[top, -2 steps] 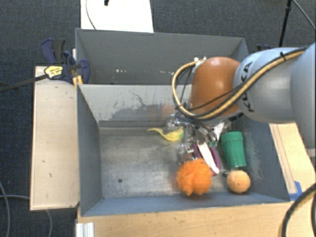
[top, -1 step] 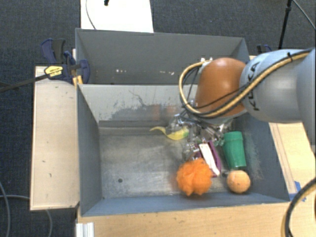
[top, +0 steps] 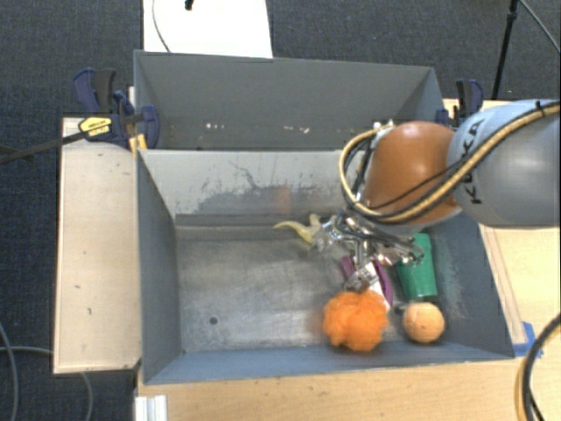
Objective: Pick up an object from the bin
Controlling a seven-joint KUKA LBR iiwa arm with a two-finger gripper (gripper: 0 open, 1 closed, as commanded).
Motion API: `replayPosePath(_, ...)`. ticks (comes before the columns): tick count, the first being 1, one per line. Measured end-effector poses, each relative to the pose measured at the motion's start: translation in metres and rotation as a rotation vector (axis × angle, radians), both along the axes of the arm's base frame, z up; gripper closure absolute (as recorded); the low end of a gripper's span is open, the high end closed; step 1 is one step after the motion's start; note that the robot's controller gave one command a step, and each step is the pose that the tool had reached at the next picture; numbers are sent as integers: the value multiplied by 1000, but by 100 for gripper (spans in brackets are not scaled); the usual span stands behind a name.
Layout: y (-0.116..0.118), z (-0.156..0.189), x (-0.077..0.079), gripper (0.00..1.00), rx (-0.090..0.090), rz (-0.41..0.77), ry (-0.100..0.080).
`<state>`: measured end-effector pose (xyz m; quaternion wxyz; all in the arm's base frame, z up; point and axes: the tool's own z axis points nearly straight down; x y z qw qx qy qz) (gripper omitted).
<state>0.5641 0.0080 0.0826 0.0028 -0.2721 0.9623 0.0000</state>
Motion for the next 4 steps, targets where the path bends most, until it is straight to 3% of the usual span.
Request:
replayPosePath(1, -8, 2, -22, 0, 0, -71, -3)
replayPosePath(2, -48, 0, -18, 0, 2, 72, 0)
replayPosePath(3, -64, -1, -16, 0, 1, 108, 1)
replayPosePath(4, -33, -8, -63, 100, -3, 407, -15)
